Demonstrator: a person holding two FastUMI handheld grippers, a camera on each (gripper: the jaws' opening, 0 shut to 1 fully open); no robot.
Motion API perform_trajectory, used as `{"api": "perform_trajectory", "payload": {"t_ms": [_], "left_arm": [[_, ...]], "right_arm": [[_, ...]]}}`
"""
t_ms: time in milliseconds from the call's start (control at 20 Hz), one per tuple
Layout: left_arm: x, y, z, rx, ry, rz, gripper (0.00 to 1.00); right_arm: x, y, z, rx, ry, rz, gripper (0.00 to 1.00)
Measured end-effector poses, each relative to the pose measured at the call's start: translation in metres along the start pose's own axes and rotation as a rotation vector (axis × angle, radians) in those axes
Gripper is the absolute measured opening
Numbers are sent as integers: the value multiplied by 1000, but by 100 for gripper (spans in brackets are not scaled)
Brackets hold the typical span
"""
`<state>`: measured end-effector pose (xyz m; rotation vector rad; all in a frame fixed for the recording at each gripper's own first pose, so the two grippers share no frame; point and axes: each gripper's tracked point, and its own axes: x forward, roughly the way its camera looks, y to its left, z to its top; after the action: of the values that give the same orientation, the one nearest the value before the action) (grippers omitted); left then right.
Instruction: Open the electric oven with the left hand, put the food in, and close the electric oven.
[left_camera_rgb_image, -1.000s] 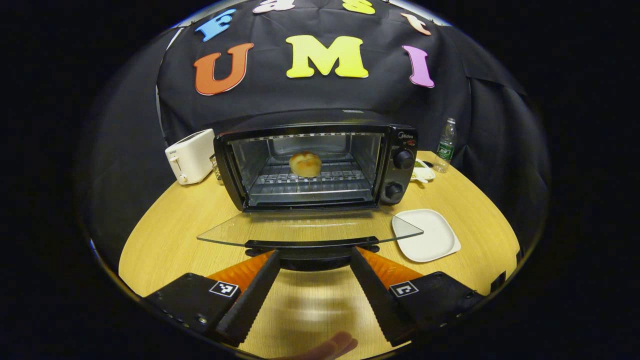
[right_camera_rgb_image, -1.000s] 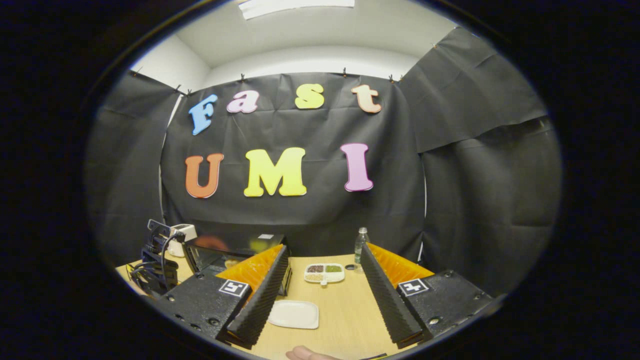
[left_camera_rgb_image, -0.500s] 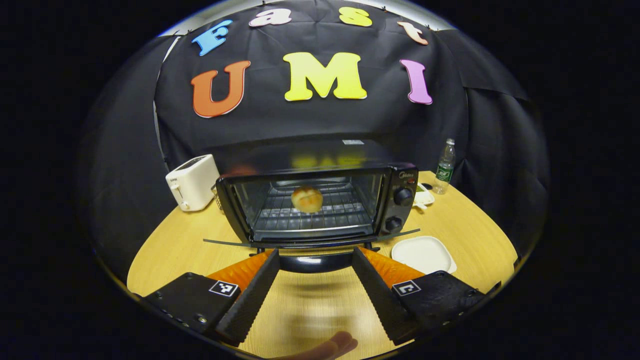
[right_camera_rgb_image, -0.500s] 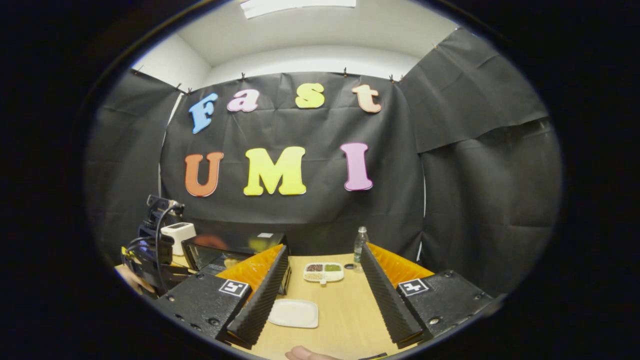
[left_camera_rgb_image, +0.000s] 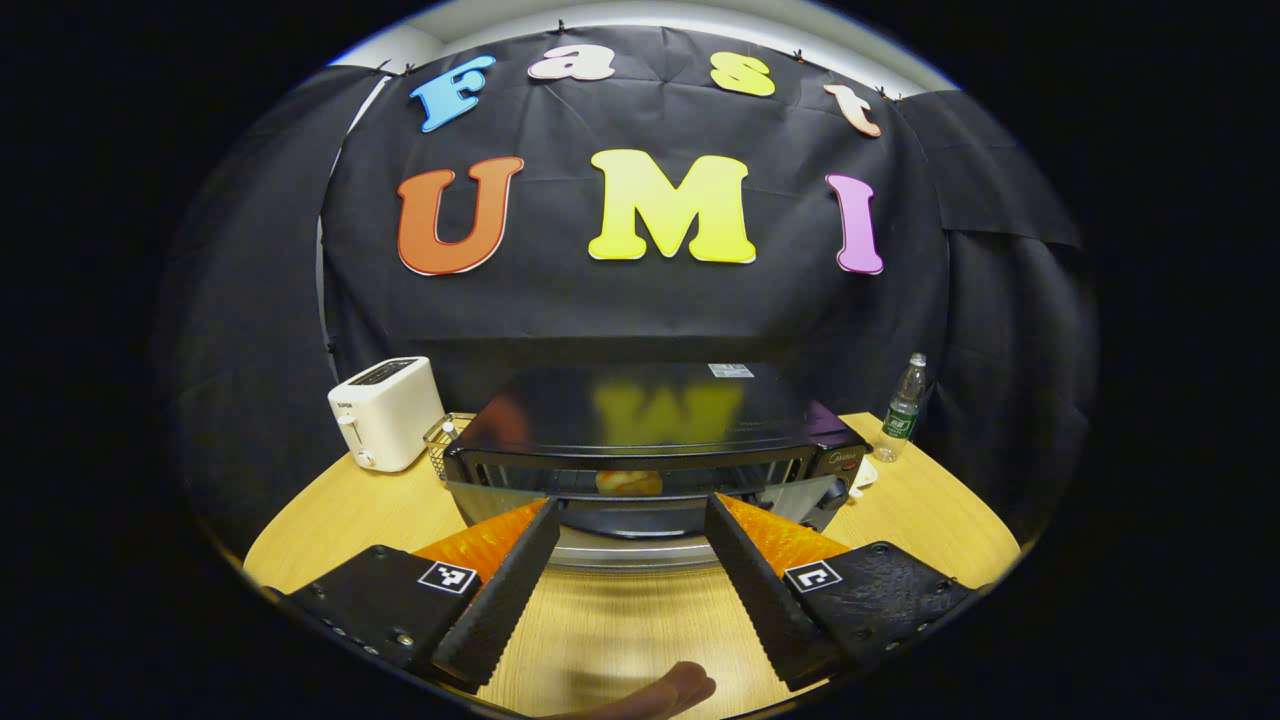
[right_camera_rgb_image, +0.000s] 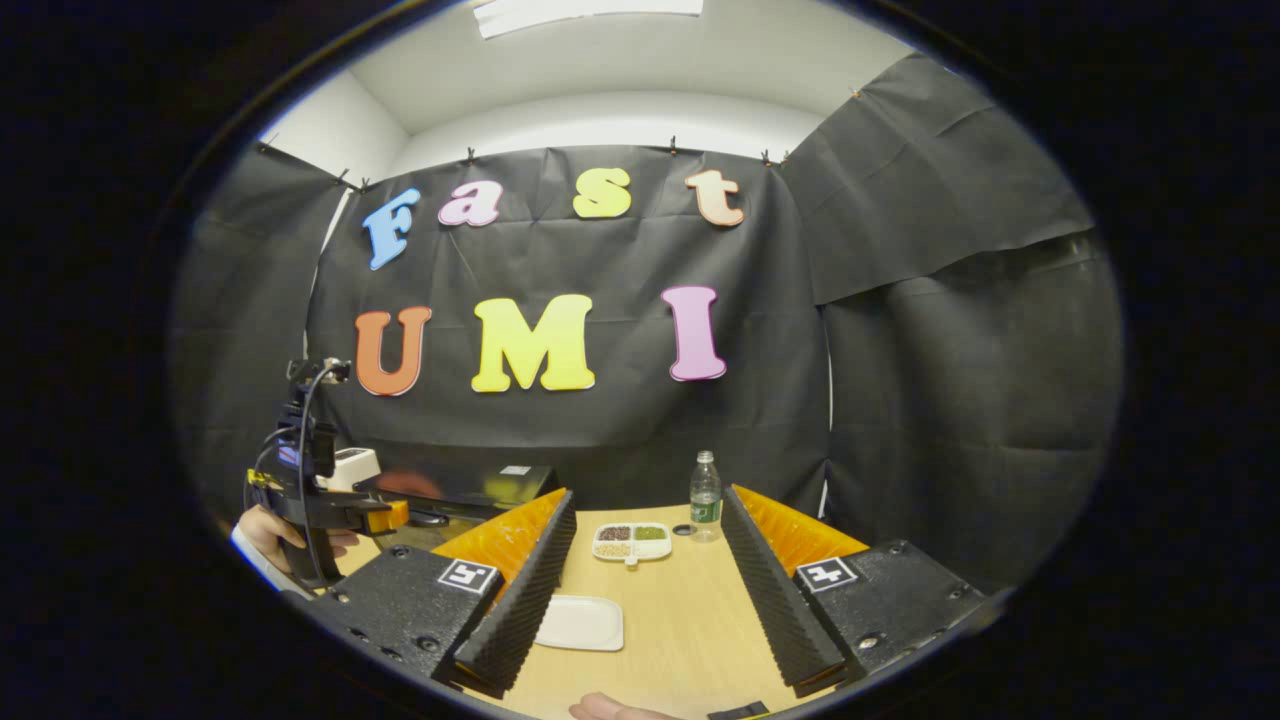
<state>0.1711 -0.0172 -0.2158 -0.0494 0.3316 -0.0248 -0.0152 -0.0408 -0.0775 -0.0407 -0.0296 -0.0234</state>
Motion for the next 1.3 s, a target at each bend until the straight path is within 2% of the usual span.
{"api": "perform_trajectory", "payload": {"t_ms": [50,200,500,550,600,700,750,800,950,1000,1050,1150,1300], "left_arm": [[-10,4,4,-2,-15,10,96],[-46,10,15,-3,-61,22,96],[-151,18,38,18,-171,80,95],[-169,20,41,5,-183,93,95],[-186,22,43,-11,-189,100,95],[-220,27,52,-45,-221,112,95],[-237,27,59,-55,-253,111,95],[-256,27,68,-58,-291,109,95],[-302,23,73,-39,-355,114,95],[-315,17,69,-23,-355,106,94],[-324,13,63,-15,-345,100,94],[-336,5,49,-8,-324,96,93],[-342,0,42,0,-327,102,93]], "right_arm": [[-2,-1,1,0,0,-5,89],[-9,1,6,8,6,-3,89],[-30,5,23,-13,-7,-1,89],[-37,7,25,-20,-12,4,89],[-44,13,31,-23,-29,28,94],[-57,19,31,-20,-34,53,89],[-65,21,33,-16,-39,64,93],[-73,22,33,-14,-38,66,89],[-92,22,32,-16,-37,76,89],[-97,19,29,-13,-32,66,89],[-101,17,30,-11,-25,56,94],[-109,15,31,-5,-24,47,89],[-116,17,31,-23,-42,39,93]]}}
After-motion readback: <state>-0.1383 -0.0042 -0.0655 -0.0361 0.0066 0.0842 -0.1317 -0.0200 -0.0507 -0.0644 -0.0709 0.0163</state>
